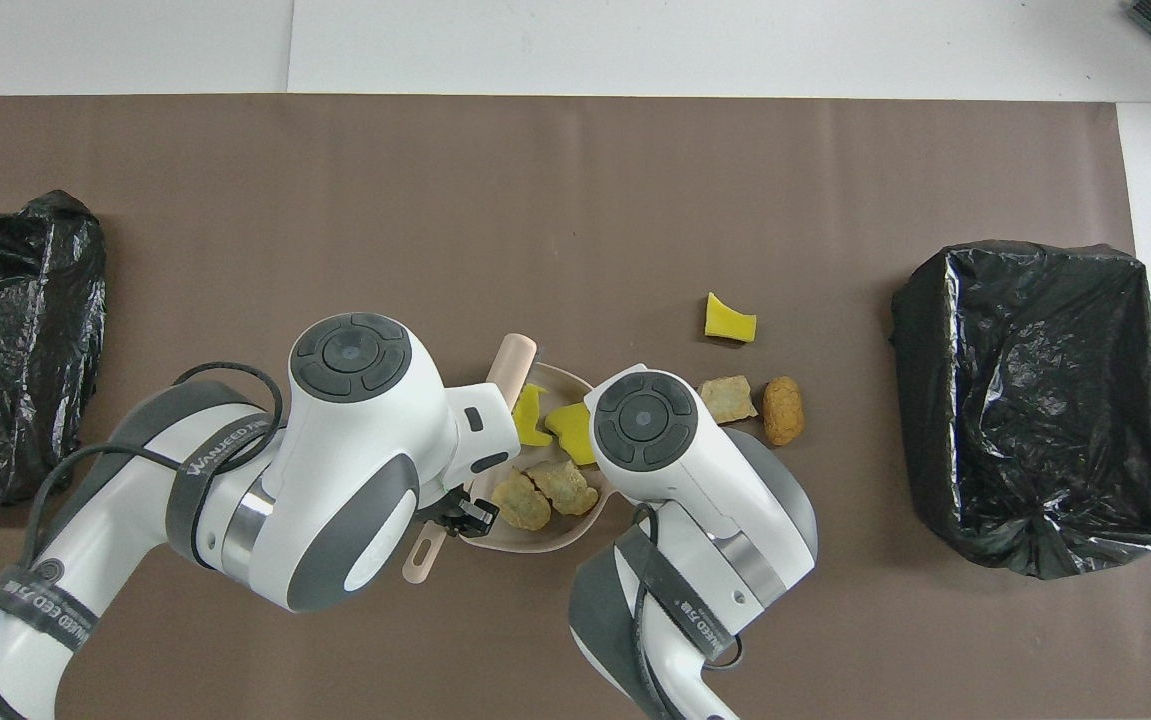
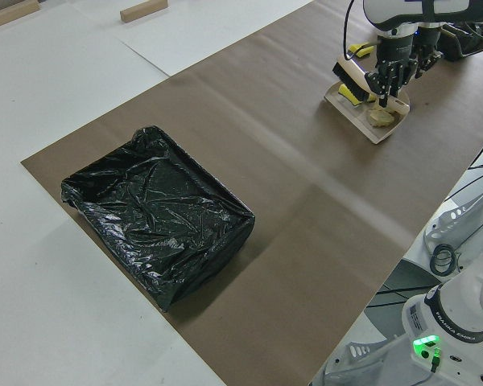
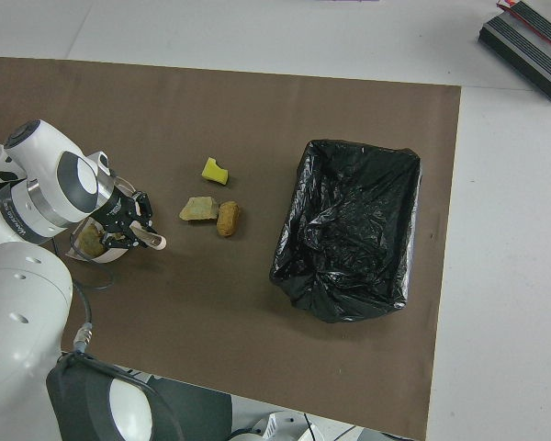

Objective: Sweep and dump trash in bin
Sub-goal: 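Sweep the remaining scraps into the dustpan with the left gripper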

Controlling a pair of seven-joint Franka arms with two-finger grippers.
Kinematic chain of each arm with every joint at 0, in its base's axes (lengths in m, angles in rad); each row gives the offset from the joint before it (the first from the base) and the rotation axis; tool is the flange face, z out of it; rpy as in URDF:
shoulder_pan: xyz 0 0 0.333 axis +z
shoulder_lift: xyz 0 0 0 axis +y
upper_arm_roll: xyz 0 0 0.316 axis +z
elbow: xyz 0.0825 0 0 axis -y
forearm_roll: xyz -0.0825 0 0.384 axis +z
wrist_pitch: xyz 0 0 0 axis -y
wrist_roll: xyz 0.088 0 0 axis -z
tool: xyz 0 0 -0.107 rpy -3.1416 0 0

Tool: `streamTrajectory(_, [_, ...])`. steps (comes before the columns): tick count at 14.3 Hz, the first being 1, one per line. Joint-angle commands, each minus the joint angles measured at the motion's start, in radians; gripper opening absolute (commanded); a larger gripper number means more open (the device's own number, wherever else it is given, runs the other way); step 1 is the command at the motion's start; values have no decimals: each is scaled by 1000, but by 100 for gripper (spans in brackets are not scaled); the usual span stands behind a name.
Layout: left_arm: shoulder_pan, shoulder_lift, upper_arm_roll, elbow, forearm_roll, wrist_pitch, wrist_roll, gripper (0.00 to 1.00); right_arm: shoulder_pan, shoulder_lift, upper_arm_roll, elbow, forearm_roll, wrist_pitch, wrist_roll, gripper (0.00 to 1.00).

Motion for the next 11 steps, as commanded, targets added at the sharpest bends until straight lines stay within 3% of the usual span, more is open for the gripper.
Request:
streamTrajectory(1, [-12,-14,-23,17,-18,-13,-32,0,-7,-20,2,-23,-1,1,8,0])
streamTrajectory(6, [8,-100,-29,-3,-51,-171,-37,0,-11,-17,2,-21,19,6,-24,0])
streamTrajectory(8, [95,-170,-24,-73,-49,-222,-67,0,-11,-16,2,-18,19,6,-24,0])
streamTrajectory(11, [105,-314,-24,-225,-49,-224,-146,0,-11,-16,2,-17,19,4,-22,0])
